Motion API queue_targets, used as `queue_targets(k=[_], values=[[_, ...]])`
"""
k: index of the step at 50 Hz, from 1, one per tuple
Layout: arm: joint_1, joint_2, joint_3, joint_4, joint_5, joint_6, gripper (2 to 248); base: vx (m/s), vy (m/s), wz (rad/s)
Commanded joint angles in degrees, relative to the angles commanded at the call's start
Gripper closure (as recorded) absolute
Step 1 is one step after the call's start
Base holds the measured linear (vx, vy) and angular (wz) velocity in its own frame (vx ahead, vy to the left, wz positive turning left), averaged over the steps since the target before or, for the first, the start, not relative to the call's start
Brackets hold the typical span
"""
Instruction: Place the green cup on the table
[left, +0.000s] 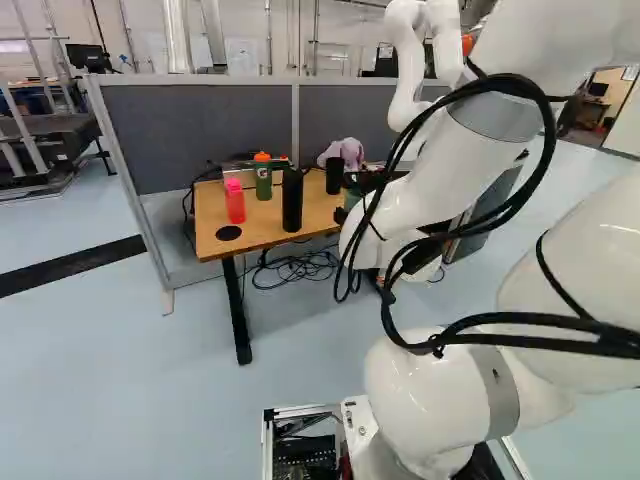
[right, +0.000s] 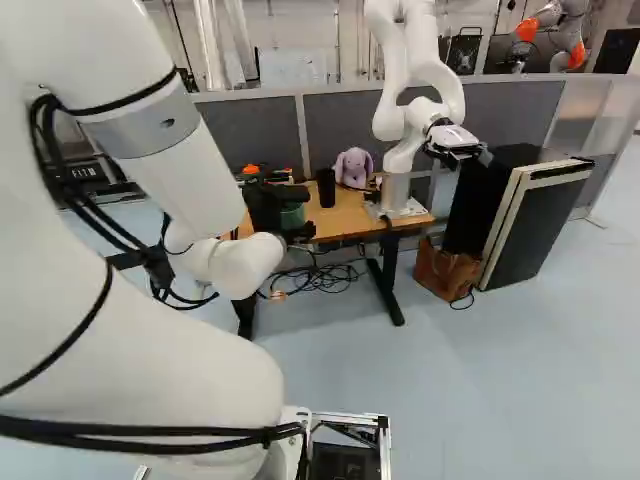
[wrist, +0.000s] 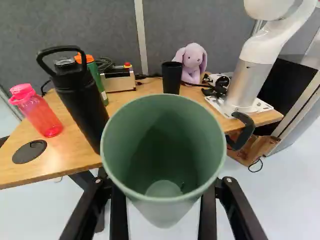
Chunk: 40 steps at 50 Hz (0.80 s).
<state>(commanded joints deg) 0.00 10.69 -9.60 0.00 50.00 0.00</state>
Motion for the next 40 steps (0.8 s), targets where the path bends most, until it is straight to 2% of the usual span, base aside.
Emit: queue_targets(k=[40], values=[[0.00, -10.78, -10.31, 0.00, 0.00, 0.00, 126, 0.002, 0.001, 0.000]])
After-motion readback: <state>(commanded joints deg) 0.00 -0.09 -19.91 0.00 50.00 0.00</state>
